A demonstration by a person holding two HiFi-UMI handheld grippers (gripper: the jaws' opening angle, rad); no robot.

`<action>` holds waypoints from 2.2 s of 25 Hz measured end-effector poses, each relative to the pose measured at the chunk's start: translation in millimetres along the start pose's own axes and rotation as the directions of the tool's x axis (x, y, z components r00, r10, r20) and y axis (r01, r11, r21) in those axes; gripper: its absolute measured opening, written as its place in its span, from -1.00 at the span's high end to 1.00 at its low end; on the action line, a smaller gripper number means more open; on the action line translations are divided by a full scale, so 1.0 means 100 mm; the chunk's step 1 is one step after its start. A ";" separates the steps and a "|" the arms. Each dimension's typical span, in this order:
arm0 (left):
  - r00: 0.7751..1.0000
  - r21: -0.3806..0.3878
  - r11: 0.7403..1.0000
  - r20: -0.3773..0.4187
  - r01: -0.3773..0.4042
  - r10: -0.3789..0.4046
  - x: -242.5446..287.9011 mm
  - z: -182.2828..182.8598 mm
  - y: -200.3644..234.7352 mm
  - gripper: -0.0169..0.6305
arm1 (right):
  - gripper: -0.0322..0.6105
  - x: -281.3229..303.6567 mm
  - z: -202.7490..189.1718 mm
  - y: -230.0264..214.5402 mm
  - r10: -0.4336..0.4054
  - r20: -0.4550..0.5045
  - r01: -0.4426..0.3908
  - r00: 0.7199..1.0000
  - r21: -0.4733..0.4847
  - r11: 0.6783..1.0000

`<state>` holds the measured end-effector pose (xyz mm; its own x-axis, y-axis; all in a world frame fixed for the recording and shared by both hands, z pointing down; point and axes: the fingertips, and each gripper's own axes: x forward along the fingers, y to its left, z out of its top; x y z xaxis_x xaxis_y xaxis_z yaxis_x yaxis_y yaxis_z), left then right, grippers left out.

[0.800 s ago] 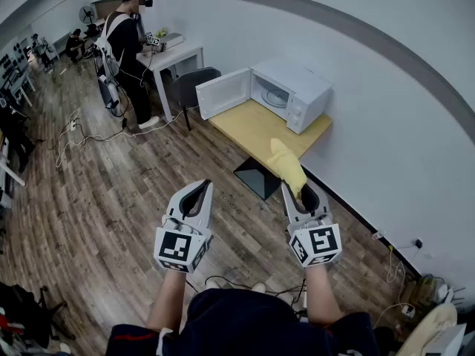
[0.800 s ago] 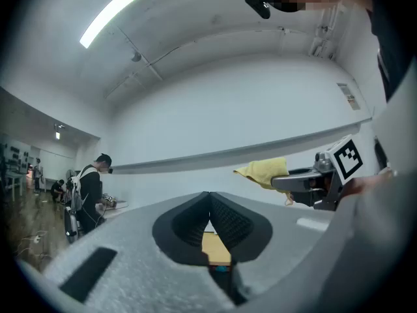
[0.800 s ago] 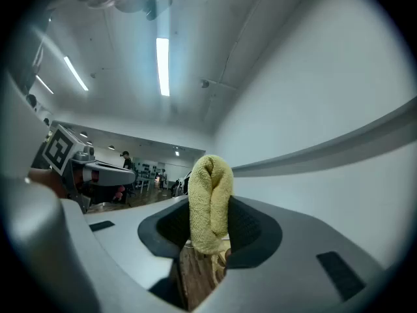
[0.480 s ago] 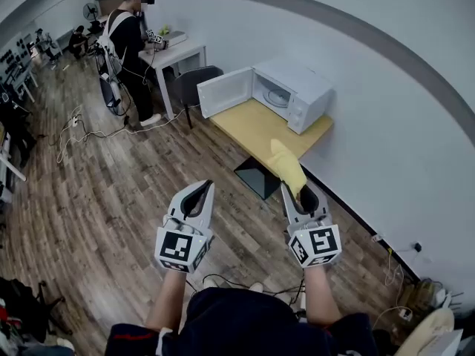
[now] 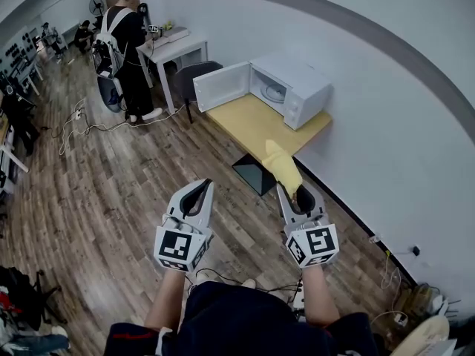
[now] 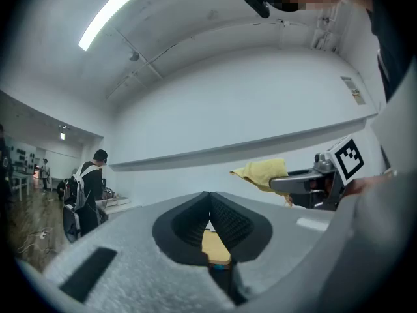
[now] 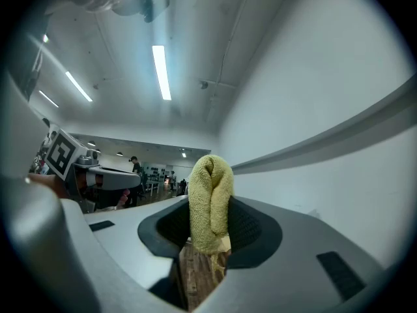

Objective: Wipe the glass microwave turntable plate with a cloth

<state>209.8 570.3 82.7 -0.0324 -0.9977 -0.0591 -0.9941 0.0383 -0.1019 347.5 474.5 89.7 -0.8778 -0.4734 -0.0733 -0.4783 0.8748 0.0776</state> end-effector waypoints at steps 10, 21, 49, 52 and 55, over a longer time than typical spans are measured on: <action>0.999 0.023 1.000 -0.031 -0.014 0.014 -0.01 -0.06 -0.36 0.90 | 0.47 -0.22 -0.13 -0.18 0.034 -0.011 -0.033 0.999 0.034 0.999; 0.999 0.026 1.000 -0.040 0.002 -0.001 0.28 -0.14 -0.25 0.90 | 0.47 0.07 -0.23 -0.29 0.045 -0.017 -0.045 0.999 0.040 0.998; 0.996 -0.017 0.998 -0.049 0.068 -0.069 1.94 -0.46 2.02 0.90 | 0.47 2.81 -0.40 -0.45 -0.003 -0.067 0.005 0.998 0.030 1.000; 0.995 -0.021 0.996 -0.055 0.083 -0.085 2.02 -0.51 2.24 0.90 | 0.47 3.05 -0.43 -0.40 -0.017 -0.074 0.020 0.997 0.030 0.999; 0.993 -0.029 0.995 -0.065 0.093 -0.095 2.10 -0.62 2.39 0.90 | 0.47 3.21 -0.50 -0.36 -0.023 -0.081 0.025 0.996 0.025 0.999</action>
<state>-40.9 366.3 107.2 0.0555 -0.9983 0.0153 -0.9953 -0.0566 -0.0783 81.5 286.0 113.3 -0.8660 -0.5000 0.0053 -0.4991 0.8651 0.0504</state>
